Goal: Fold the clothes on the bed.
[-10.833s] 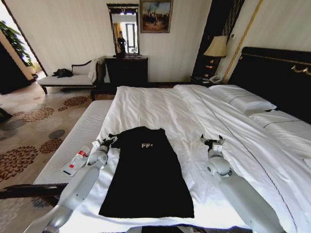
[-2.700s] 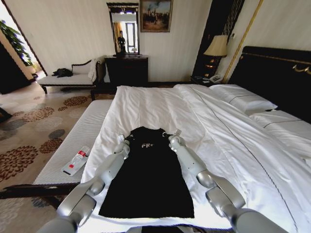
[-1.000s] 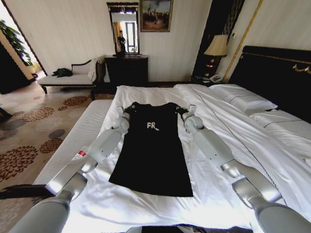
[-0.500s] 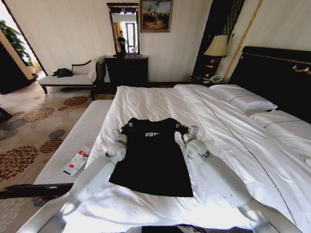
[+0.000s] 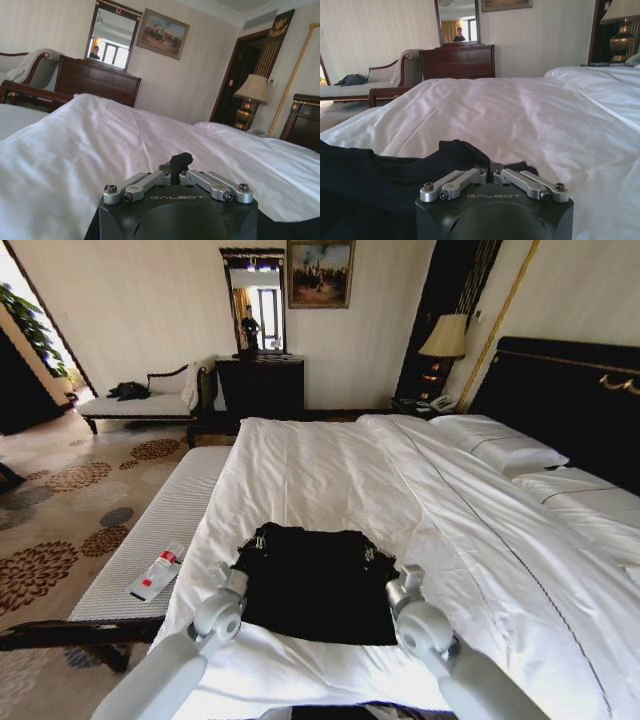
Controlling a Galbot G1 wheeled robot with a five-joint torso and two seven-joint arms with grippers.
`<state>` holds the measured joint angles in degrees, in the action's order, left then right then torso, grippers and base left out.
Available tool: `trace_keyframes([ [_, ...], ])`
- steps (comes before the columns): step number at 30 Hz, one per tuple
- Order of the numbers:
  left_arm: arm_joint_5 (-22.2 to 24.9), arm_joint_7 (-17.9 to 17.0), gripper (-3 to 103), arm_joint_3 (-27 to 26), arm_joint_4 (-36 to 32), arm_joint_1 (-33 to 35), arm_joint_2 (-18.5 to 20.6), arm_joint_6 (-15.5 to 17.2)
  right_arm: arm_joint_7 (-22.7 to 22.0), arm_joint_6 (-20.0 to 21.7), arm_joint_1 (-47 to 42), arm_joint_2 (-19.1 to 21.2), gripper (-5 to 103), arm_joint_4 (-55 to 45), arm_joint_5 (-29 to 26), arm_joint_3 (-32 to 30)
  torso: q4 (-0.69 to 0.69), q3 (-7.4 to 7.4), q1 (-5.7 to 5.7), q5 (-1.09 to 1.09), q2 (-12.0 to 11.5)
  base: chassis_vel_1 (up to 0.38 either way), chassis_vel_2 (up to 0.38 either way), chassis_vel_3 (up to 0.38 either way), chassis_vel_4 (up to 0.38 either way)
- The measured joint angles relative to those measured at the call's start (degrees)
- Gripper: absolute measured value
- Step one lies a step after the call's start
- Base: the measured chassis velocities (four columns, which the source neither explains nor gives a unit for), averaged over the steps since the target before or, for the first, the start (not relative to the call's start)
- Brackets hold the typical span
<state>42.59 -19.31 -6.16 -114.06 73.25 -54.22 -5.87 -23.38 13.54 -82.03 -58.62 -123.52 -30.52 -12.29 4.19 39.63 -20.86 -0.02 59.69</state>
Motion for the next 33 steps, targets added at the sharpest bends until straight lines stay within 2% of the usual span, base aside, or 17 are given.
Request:
trace_keyframes([
  [4,-3.3,0.5,2,-1.4,-2.4,7.3,-0.8,-1.0,1.3,-1.6,-6.1,-3.7,0,-1.5,4.4,-1.0,0.00,0.01,-0.02,0.01,0.0,0.000,0.000,0.000,0.000],
  [8,-6.9,1.0,2,-2.0,-2.6,11.3,-1.1,-2.2,2.0,-2.9,-10.2,-4.9,0,-2.5,7.4,-1.8,0.00,0.01,-0.02,0.01,0.0,0.000,0.000,0.000,0.000],
  [12,-8.1,1.0,2,-2.7,-2.6,12.8,-1.4,-2.6,2.2,-3.5,-12.7,-5.3,0,-3.5,8.4,-2.4,0.00,0.01,-0.02,0.01,0.0,0.000,0.000,0.000,0.000],
  [21,-9.7,1.1,2,-3.4,-2.6,14.6,-1.7,-2.9,4.3,-7.2,-20.7,-8.3,0,-4.2,16.3,-3.2,0.01,0.01,-0.02,0.01,0.0,0.000,0.000,0.000,0.000],
  [33,-12.5,1.3,2,-1.3,-0.5,16.0,-2.3,-3.5,4.7,-8.9,-22.6,-10.6,0,-1.6,19.0,-2.6,0.01,0.02,-0.03,0.01,0.0,0.000,0.000,0.000,0.000],
])
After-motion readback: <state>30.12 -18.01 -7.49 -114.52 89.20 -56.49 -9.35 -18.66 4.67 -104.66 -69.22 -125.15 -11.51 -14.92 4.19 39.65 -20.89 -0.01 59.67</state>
